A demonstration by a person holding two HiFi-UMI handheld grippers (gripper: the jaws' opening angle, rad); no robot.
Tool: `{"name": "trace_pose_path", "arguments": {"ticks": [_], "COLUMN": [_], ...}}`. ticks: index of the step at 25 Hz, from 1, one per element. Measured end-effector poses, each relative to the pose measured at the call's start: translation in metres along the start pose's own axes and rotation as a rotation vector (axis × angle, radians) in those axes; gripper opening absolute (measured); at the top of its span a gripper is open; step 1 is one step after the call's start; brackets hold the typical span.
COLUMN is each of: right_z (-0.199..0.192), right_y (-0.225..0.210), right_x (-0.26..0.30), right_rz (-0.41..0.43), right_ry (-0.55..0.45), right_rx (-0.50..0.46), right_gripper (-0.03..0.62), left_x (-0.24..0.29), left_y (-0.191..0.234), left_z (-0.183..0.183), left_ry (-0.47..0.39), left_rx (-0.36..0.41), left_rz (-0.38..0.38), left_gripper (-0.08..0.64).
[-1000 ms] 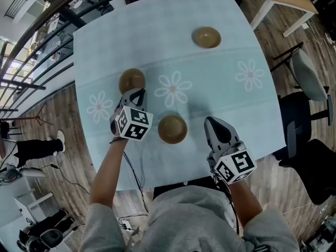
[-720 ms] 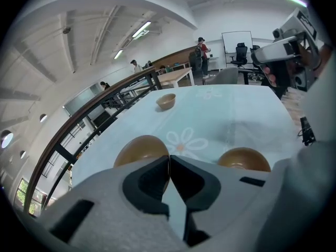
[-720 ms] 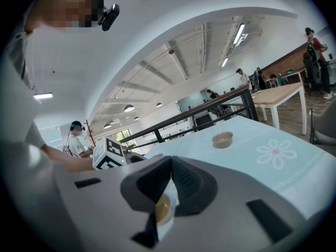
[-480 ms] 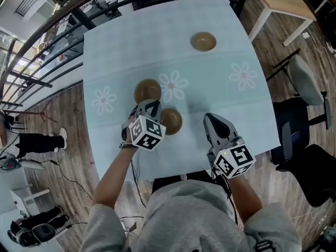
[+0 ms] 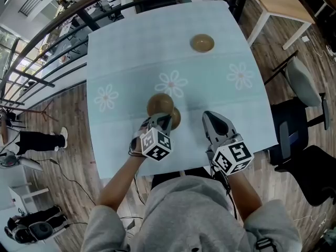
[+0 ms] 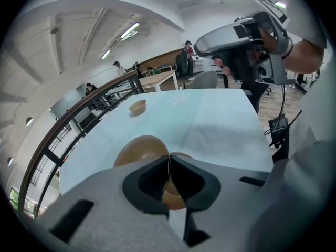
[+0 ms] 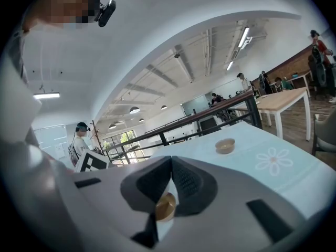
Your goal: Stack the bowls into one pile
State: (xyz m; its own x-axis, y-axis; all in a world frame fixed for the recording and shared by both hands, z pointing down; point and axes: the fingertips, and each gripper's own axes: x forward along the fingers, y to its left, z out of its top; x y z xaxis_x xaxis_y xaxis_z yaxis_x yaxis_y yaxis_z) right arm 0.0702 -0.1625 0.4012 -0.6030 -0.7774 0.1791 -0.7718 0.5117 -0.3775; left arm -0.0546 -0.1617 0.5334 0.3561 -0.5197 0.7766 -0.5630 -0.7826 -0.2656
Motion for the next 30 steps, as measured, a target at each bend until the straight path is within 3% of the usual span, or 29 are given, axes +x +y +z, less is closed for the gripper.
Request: {"name": "trace_pose_path", "arguments": {"ticks": [5, 24, 30], "right_z": [-0.001, 0.0, 0.001], "right_y": [0.0, -0.002, -0.002], "right_x": [-0.004, -0.003, 0.002], "right_rz": [-0.003, -0.006, -0.012], "right_ry": [-0.006, 0.005, 0.009], "right_rx": [0.001, -0.008, -0.007], "right_gripper": [0.026, 0.026, 0.026], "left_x": [0.005, 0.022, 0.025], "left_y": [-0.025, -0.048, -0.05], "left_z": [-0.007, -0.023, -0.027], "left_ry": [0.023, 0.08, 0.079], "left_rx": [0.03, 0.044, 0.004], "left_rz": [-0.041, -0.119, -0.165], "left_gripper": [0.029, 0.029, 0.029]}}
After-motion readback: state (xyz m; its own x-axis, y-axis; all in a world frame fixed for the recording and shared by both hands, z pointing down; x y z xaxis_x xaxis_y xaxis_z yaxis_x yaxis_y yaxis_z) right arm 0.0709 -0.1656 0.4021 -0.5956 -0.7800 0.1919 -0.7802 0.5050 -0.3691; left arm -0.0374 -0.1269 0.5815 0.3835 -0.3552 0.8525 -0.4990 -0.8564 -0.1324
